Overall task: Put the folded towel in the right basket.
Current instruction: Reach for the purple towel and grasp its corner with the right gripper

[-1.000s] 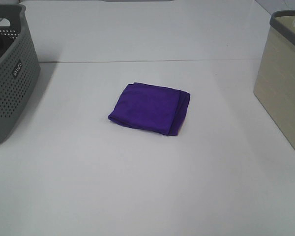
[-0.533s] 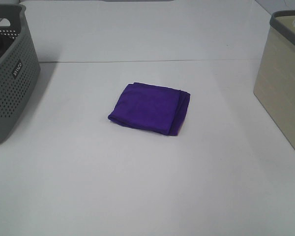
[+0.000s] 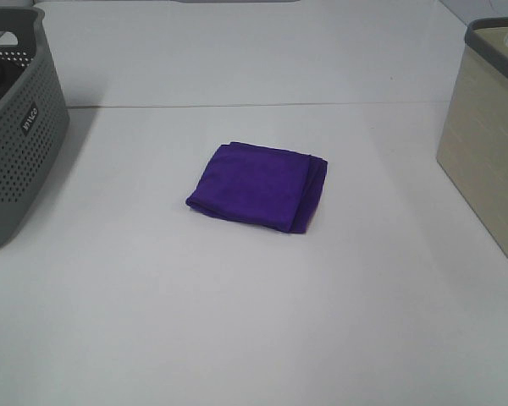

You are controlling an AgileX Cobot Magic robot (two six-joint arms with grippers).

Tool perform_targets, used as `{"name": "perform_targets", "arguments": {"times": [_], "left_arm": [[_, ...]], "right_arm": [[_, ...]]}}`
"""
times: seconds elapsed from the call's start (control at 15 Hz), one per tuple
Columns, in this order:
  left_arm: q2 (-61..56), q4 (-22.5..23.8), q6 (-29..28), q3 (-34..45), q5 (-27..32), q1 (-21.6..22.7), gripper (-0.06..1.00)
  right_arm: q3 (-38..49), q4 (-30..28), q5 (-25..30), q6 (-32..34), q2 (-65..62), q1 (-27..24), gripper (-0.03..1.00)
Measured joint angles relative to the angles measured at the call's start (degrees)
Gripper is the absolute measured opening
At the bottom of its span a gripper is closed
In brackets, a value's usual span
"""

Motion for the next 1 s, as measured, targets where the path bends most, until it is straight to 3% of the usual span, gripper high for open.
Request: {"name": "perform_targets", "arguments": {"times": [1.0], "left_arm": [[0.0,0.0,0.0,0.0,0.0,0.0,0.99]], "right_arm": [[0.0,0.0,0.0,0.0,0.0,0.0,0.96]]}}
